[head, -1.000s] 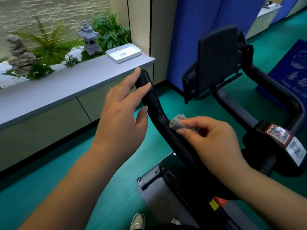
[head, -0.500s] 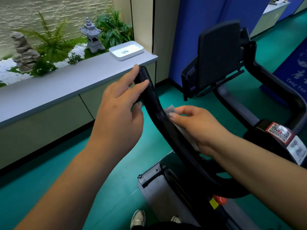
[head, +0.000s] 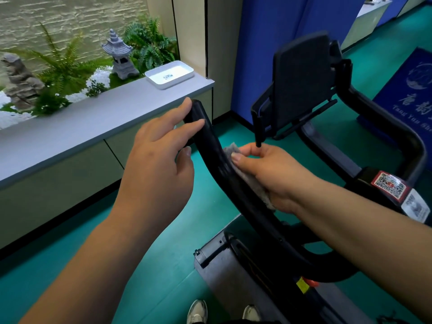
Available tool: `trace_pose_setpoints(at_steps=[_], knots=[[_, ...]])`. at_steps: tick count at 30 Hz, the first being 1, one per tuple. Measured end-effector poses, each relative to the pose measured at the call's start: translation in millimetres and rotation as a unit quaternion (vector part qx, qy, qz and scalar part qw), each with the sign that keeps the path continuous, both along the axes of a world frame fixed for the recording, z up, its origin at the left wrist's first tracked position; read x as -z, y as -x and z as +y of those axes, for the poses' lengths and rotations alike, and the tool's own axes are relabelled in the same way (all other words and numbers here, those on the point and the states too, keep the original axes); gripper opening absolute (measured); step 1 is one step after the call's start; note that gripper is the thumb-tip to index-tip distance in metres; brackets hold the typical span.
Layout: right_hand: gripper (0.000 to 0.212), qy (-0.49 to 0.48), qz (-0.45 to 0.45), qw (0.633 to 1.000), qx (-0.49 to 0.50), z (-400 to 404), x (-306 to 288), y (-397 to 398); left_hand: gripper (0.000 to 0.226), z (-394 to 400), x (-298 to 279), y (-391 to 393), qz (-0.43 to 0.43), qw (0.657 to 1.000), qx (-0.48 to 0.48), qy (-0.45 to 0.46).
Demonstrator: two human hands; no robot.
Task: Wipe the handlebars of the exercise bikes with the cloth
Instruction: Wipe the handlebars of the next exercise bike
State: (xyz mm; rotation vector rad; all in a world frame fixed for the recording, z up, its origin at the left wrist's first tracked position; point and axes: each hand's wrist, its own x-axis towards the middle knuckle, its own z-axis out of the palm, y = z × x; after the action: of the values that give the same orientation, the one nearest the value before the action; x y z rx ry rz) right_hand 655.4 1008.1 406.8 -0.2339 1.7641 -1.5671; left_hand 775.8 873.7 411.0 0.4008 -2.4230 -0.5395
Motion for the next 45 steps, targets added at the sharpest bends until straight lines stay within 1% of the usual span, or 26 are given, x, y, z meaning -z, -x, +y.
trace_pose_setpoints(at_steps=[4, 6, 9, 11, 13, 15, 17, 19, 21, 24, 27, 29, 30, 33, 36, 38, 41, 45], knots=[[0.012, -0.061, 0.042, 0.997, -0.027, 34.6, 4.3, -12.6, 0.046, 0.0, -0.6, -0.2, 0.001, 1.000, 0.001, -0.004], [0.010, -0.070, 0.044, 0.997, -0.008, 42.9, 4.8, -14.4, 0.047, 1.2, -0.9, 0.1, 0.002, 1.000, 0.000, -0.013], [0.008, -0.074, 0.059, 0.995, 0.022, 25.9, 6.9, -8.8, 0.047, 2.2, -1.4, 0.8, -0.001, 1.000, 0.002, -0.011], [0.009, -0.086, 0.100, 0.991, 0.027, 14.7, 8.1, -5.8, 0.047, 3.2, -1.4, 1.2, -0.010, 1.000, 0.000, -0.009], [0.010, -0.118, 0.153, 0.981, 0.012, 19.9, 6.2, -6.8, 0.047, 4.2, -1.2, 0.6, -0.019, 1.000, -0.001, -0.012], [0.010, -0.165, 0.199, 0.966, -0.026, 41.8, 1.5, -12.1, 0.047, 4.6, -0.6, 0.3, -0.021, 1.000, 0.000, -0.014], [0.010, -0.196, 0.206, 0.957, -0.055, 64.6, -1.5, -20.4, 0.047, 4.5, -0.2, 0.5, -0.020, 1.000, 0.001, -0.015], [0.013, -0.184, 0.195, 0.962, -0.048, 70.4, -1.5, -23.2, 0.046, 5.2, 0.0, 1.1, -0.016, 1.000, -0.001, -0.014], [0.013, -0.153, 0.189, 0.970, -0.010, 57.6, -0.2, -20.4, 0.046, 6.8, 0.7, 2.2, -0.016, 1.000, -0.001, -0.013], [0.007, -0.116, 0.221, 0.968, 0.036, 34.3, -0.6, -18.3, 0.045, 9.5, 3.1, 2.4, -0.018, 1.000, 0.006, -0.005], [0.005, -0.117, 0.260, 0.958, 0.008, 47.5, -2.0, -25.0, 0.045, 9.7, 6.1, 1.1, -0.014, 1.000, 0.018, -0.004], [0.010, -0.129, 0.279, 0.952, -0.009, 70.0, -1.4, -33.2, 0.045, 9.2, 7.0, 0.9, -0.012, 1.000, 0.021, -0.013], [0.013, -0.126, 0.287, 0.950, 0.000, 78.1, -1.5, -37.7, 0.045, 9.4, 7.5, 0.8, -0.011, 1.000, 0.021, -0.015], [0.020, -0.060, 0.324, 0.944, 0.026, 72.5, 0.4, -40.8, 0.045, 9.8, 8.4, 1.5, -0.009, 1.000, 0.020, -0.013], [0.020, 0.002, 0.406, 0.914, -0.015, 42.4, 1.1, -36.6, 0.045, 8.1, 8.3, 2.4, -0.012, 1.000, 0.019, -0.001], [0.023, 0.016, 0.433, 0.900, -0.043, 37.8, 4.1, -32.3, 0.045, 6.0, 7.8, 2.2, -0.013, 1.000, 0.019, 0.007], [0.027, 0.006, 0.463, 0.880, -0.104, 66.9, 9.2, -34.1, 0.044, 4.1, 7.6, 1.2, -0.011, 1.000, 0.021, 0.005], [0.019, 0.005, 0.469, 0.873, -0.131, 96.8, 5.9, -41.5, 0.046, 5.2, 8.5, -0.9, -0.009, 1.000, 0.023, -0.005]])
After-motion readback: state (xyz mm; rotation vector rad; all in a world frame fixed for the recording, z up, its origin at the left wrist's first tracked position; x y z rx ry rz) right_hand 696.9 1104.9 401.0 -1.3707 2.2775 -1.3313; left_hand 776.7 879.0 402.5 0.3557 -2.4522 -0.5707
